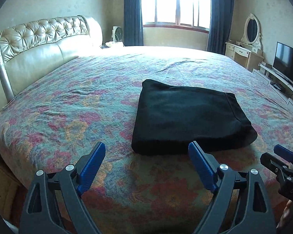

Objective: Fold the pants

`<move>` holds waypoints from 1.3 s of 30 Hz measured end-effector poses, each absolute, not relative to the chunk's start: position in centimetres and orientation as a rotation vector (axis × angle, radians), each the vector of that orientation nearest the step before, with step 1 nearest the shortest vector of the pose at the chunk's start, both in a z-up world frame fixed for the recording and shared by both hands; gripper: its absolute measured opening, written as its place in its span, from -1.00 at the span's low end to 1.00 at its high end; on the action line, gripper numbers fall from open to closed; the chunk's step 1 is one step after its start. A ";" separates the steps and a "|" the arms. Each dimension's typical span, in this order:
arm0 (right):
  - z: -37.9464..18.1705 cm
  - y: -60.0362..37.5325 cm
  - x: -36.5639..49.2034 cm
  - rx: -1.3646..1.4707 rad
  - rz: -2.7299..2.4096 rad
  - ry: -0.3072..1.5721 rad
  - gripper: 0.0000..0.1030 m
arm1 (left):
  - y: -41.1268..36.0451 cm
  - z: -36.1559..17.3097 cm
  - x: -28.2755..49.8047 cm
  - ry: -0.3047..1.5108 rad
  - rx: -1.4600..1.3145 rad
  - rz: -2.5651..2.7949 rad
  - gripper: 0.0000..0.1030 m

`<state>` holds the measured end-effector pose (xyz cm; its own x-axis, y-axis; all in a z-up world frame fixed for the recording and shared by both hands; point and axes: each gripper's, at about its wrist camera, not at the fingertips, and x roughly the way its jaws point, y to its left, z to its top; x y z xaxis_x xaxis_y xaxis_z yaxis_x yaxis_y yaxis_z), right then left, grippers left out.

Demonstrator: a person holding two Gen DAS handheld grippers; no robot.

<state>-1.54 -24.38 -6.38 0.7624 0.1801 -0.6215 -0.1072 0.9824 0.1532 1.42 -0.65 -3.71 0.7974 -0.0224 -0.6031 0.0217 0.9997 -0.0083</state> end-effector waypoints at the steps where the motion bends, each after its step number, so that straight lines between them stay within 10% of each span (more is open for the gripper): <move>1: -6.4 -24.3 -1.5 0.110 0.160 0.687 0.48 | -0.7 -3.8 1.4 0.652 0.001 -0.028 0.66; 39: -7.4 -23.9 -1.6 0.127 0.166 0.716 0.60 | -0.1 -4.4 1.7 0.716 -0.115 -0.066 0.73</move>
